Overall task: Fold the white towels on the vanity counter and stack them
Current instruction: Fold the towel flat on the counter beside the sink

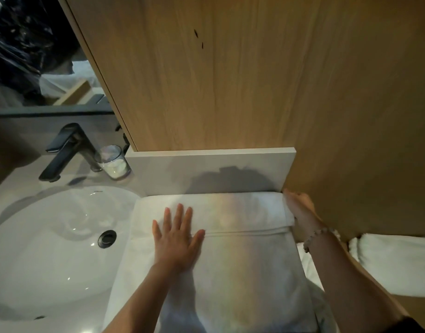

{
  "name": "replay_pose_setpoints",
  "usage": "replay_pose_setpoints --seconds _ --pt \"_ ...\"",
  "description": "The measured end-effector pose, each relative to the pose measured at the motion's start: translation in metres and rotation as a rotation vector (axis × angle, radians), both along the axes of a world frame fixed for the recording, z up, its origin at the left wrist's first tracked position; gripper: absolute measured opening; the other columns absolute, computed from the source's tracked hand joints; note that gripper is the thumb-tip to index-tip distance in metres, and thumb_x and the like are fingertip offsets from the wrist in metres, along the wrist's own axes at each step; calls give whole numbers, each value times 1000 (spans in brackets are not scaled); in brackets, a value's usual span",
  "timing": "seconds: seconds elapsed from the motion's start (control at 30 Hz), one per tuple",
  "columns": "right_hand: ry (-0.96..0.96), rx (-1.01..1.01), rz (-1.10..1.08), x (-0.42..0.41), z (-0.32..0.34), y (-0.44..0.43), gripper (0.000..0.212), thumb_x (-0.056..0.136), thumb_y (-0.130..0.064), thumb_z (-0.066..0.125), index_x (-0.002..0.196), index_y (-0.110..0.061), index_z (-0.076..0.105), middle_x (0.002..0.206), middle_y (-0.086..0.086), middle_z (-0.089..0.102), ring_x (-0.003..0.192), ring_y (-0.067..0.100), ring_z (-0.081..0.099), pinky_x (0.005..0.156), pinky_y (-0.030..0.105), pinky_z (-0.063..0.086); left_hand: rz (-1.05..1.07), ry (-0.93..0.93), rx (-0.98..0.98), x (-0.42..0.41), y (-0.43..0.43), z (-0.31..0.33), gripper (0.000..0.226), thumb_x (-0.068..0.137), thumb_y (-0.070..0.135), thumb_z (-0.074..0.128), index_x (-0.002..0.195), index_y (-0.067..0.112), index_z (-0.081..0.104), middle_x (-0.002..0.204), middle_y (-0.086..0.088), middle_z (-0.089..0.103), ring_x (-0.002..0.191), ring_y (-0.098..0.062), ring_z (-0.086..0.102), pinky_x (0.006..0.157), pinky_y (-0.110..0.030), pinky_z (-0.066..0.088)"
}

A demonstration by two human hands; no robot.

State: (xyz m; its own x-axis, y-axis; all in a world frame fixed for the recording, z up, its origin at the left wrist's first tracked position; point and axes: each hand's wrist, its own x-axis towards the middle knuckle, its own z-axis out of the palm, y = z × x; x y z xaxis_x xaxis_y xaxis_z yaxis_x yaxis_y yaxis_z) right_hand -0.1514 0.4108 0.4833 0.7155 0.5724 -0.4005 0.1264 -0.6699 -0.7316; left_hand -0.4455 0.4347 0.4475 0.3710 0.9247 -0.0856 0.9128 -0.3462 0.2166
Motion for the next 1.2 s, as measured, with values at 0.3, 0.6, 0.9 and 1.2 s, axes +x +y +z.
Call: replay_pose_setpoints --seconds 0.3,0.6,0.9,1.2 --pt "48 -32 88 18 13 -3 28 90 -30 56 76 -6 61 89 14 62 82 25 56 75 34 43 -14 46 -2 0 1 0 104 57 76 -34 148 32 -9 146 9 -29 137 -20 -29 112 -48 -15" --pt "148 -48 94 21 4 1 16 91 -13 52 98 -3 62 103 15 59 88 27 59 80 35 49 -19 42 3 -1 1 -2 100 61 76 -30 149 32 -8 146 10 -28 139 -21 -26 112 -47 -15" --pt "316 82 114 20 2 -4 27 92 -13 53 117 -4 59 125 17 58 113 30 54 103 42 40 -27 13 12 -1 1 -4 100 63 77 -27 149 31 -3 148 10 -25 139 -20 -25 111 -46 -18" --pt "352 224 -27 15 -14 2 38 86 -4 62 122 -9 53 117 12 60 103 26 59 86 34 48 -43 43 -13 -3 2 2 103 59 78 -31 148 32 -9 151 8 -25 139 -20 -26 111 -48 -16"
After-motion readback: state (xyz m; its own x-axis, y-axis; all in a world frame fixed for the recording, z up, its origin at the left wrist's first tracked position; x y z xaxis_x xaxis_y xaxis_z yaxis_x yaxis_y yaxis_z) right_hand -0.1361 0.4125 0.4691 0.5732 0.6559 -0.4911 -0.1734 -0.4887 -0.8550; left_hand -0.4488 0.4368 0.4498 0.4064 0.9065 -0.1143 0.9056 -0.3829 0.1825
